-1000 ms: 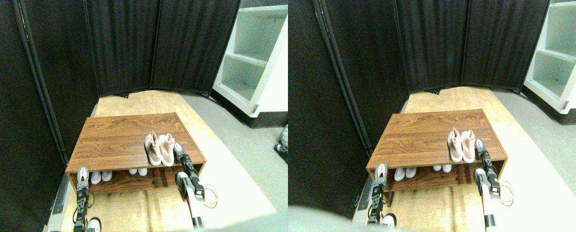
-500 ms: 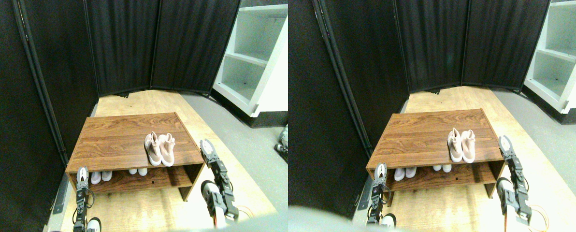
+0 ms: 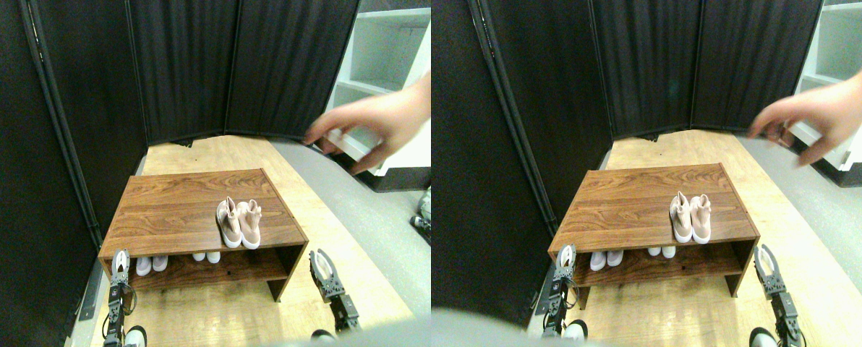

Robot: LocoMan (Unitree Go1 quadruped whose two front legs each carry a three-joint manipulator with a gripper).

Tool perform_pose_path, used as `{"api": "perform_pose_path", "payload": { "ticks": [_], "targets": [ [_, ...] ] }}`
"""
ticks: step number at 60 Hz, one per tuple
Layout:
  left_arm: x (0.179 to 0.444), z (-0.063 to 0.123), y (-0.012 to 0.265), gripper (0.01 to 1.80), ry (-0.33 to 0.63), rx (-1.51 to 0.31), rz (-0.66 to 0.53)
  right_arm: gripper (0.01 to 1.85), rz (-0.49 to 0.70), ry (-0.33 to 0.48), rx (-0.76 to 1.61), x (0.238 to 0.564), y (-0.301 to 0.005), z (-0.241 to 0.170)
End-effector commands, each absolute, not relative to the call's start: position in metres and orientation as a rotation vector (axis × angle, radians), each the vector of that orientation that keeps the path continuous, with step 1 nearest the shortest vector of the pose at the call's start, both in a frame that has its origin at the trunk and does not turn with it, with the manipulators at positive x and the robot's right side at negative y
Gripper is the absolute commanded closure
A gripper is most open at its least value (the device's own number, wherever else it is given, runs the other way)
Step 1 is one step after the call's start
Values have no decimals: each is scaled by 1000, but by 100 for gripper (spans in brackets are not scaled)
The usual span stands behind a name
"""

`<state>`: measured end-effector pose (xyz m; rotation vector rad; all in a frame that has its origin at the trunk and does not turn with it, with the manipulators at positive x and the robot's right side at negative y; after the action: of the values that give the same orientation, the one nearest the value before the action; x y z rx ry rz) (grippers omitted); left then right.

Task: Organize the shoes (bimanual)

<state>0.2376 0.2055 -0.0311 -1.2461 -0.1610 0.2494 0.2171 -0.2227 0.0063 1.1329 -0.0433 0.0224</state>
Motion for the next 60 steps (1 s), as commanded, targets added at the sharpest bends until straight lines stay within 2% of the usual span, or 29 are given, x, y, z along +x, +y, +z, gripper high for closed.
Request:
{"api": "perform_pose_path", "payload": {
  "ticks": [1, 41, 60],
  "targets": [
    [238, -20, 205, 180, -199, -1257, 216, 185, 59, -61, 1111, 220, -214, 13],
    [230, -21, 215, 180, -224, -1230, 217, 185, 25, 10, 1167, 231, -201, 9],
    [227, -18, 213, 180, -218, -1231, 196, 185, 38, 7, 1113, 237, -197, 8]
  ]
}}
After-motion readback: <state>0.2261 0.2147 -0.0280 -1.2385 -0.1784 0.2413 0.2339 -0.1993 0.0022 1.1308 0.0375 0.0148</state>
